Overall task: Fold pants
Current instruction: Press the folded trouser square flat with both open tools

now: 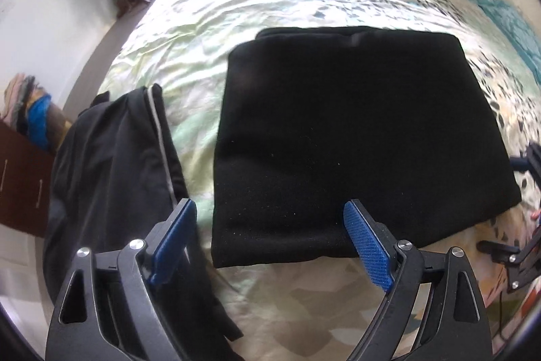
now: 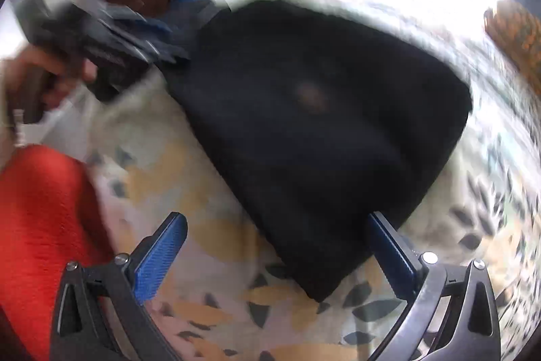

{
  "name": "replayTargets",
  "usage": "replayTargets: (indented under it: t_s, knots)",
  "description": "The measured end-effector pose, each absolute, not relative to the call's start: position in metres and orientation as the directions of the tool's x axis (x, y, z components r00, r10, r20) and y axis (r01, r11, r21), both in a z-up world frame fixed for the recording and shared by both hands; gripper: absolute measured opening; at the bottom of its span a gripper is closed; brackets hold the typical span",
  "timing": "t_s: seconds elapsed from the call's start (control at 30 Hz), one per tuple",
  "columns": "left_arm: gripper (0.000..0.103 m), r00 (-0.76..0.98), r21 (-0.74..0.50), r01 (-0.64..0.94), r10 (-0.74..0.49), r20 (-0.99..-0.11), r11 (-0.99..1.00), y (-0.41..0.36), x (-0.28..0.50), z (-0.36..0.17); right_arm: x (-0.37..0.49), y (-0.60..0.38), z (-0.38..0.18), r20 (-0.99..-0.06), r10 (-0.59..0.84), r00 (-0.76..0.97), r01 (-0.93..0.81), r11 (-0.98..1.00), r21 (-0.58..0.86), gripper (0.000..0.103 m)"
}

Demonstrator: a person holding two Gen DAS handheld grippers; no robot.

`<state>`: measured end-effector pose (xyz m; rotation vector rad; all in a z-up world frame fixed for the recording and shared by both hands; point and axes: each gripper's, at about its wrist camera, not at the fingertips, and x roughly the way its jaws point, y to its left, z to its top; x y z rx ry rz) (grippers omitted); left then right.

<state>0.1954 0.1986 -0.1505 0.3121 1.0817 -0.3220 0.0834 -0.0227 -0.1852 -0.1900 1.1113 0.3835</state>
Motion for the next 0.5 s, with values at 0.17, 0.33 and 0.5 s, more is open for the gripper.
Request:
replayTargets:
  t_s: [0.17,0.33,0.5]
  knots:
    - [0.091,0.464,0.156,0.384,-0.044,-0.885,0.91,0.193,0.191,-0.148,0.089,-0.044,-0.196,-0.915,0.222,0.337,-0.286,0.95,0.125,0.103]
    - [0.091,0.478,0.193,0.373,-0.009,-0.879,0.907,0.189,0.189,-0.147,0.088,-0.043,-0.193,-0.922,0.199,0.331,-0.283,0.953,0.105,0.103]
    - [0.091,0.479,0.204,0.367,0.004,-0.878,0.908,0.188,0.189,-0.15,0.086,-0.035,-0.196,-0.927,0.178,0.329,-0.286,0.955,0.082,0.103]
